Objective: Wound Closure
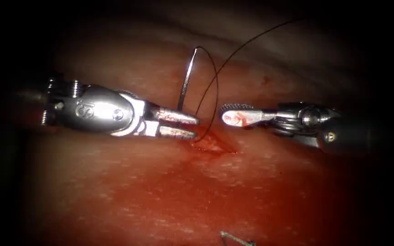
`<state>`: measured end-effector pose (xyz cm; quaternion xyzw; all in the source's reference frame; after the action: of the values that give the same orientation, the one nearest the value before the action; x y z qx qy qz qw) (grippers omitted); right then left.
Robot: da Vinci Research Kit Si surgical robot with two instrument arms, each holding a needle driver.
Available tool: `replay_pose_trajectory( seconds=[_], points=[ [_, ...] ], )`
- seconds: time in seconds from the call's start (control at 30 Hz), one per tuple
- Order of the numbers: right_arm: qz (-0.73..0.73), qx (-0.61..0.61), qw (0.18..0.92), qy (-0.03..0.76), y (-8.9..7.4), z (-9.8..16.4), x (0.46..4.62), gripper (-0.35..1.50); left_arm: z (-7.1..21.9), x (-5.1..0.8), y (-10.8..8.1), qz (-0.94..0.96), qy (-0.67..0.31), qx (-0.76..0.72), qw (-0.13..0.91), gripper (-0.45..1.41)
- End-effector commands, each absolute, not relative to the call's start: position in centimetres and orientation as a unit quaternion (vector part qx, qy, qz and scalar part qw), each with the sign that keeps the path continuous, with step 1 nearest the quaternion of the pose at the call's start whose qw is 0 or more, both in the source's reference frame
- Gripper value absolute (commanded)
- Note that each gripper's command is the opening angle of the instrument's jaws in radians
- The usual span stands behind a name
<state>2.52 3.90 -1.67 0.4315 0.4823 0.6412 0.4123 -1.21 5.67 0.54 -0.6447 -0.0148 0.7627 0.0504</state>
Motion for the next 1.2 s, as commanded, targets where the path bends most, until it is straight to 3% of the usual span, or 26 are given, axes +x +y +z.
replay_pose_trajectory(
  seconds=[0.03,0.2,0.57,0.6,0.63,0.7,0.73,0.9,1.0,1.03,1.07,1.1,1.13,1.17,1.2],
  points=[
    [0.641,0.437,0.403,0.486,3.88,-1.61,2.65,0.85,0.61,-1.28,5.59,0.759,-0.016,-0.649,0.049,-0.35],
    [0.638,0.456,0.372,0.497,3.81,-1.52,2.92,0.86,0.59,-1.39,5.46,0.746,-0.017,-0.665,0.042,-0.35],
    [0.637,0.457,0.367,0.501,3.82,-1.48,3.06,0.91,0.61,-1.49,5.37,0.741,-0.017,-0.671,0.036,-0.35],
    [0.638,0.456,0.367,0.501,3.83,-1.47,3.08,0.80,0.61,-1.49,5.36,0.740,-0.017,-0.671,0.036,-0.35],
    [0.638,0.456,0.367,0.501,3.83,-1.47,3.08,0.80,0.61,-1.49,5.36,0.740,-0.017,-0.671,0.036,-0.35],
    [0.638,0.455,0.366,0.502,3.84,-1.47,3.07,0.43,0.61,-1.49,5.36,0.740,-0.018,-0.671,0.036,-0.35],
    [0.641,0.452,0.365,0.502,3.85,-1.47,3.06,0.34,0.61,-1.48,5.36,0.740,-0.018,-0.671,0.036,-0.35],
    [0.646,0.447,0.362,0.501,3.88,-1.47,2.99,0.36,0.60,-1.48,5.36,0.740,-0.018,-0.671,0.036,-0.35],
    [0.645,0.451,0.372,0.492,3.87,-1.49,2.99,-0.35,0.60,-1.48,5.36,0.740,-0.018,-0.671,0.036,-0.35],
    [0.647,0.452,0.385,0.478,3.86,-1.49,2.99,-0.35,0.60,-1.48,5.35,0.739,-0.020,-0.673,0.034,-0.35],
    [0.648,0.452,0.387,0.476,3.86,-1.49,2.98,-0.35,0.59,-1.49,5.36,0.738,-0.021,-0.673,0.033,-0.29],
    [0.647,0.453,0.387,0.476,3.86,-1.50,2.98,-0.35,0.59,-1.49,5.37,0.737,-0.025,-0.675,0.034,-0.02],
    [0.647,0.453,0.387,0.476,3.87,-1.49,2.97,-0.35,0.59,-1.50,5.39,0.733,-0.071,-0.673,0.072,0.43],
    [0.647,0.453,0.387,0.476,3.87,-1.49,2.97,-0.35,0.59,-1.50,5.39,0.733,-0.071,-0.673,0.072,0.43],
    [0.650,0.453,0.385,0.474,3.87,-1.49,2.96,-0.35,0.57,-1.51,5.41,0.728,-0.112,-0.667,0.111,0.74]
  ],
)
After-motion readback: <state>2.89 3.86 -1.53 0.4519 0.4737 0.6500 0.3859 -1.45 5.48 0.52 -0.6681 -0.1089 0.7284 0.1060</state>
